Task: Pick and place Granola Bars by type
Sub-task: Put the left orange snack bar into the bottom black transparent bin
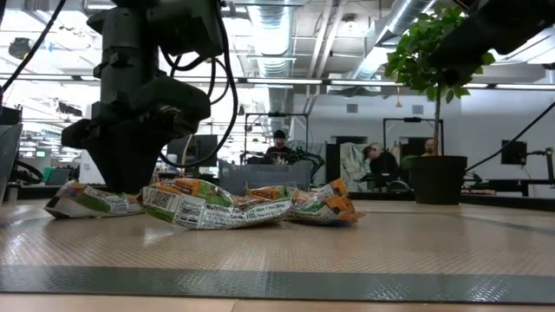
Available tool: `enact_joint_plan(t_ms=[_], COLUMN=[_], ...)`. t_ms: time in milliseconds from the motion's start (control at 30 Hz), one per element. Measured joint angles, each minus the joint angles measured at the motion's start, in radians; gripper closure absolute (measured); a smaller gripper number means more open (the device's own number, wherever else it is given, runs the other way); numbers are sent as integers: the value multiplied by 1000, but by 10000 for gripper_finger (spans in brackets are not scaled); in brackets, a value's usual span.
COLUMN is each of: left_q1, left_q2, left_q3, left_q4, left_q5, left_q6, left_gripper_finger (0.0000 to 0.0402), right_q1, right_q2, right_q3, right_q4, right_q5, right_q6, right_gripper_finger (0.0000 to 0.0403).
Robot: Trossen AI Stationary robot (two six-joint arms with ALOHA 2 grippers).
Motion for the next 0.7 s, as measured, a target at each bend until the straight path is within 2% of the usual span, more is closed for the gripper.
enact_joint_plan(t_ms=[133, 433, 533, 700], left_q1=[0, 0, 1, -5], left_q2=[0, -4, -4, -4], left_q3=[0, 71, 123, 262], left_q4=[1, -94, -165, -333], left_q5=[4, 20, 27, 113], left_q6=[-14, 39, 99, 226], left_gripper_finger=[302, 395, 396, 400], right_q1=[0, 0, 0, 0], right_q2=[0, 0, 0, 0], right_q3=[0, 0, 0, 0], right_q4=[-1, -1, 2, 3], right_q5=[0, 5, 5, 5], right_q6=[0, 0, 0, 0], right_gripper_finger=[276, 277, 278, 280])
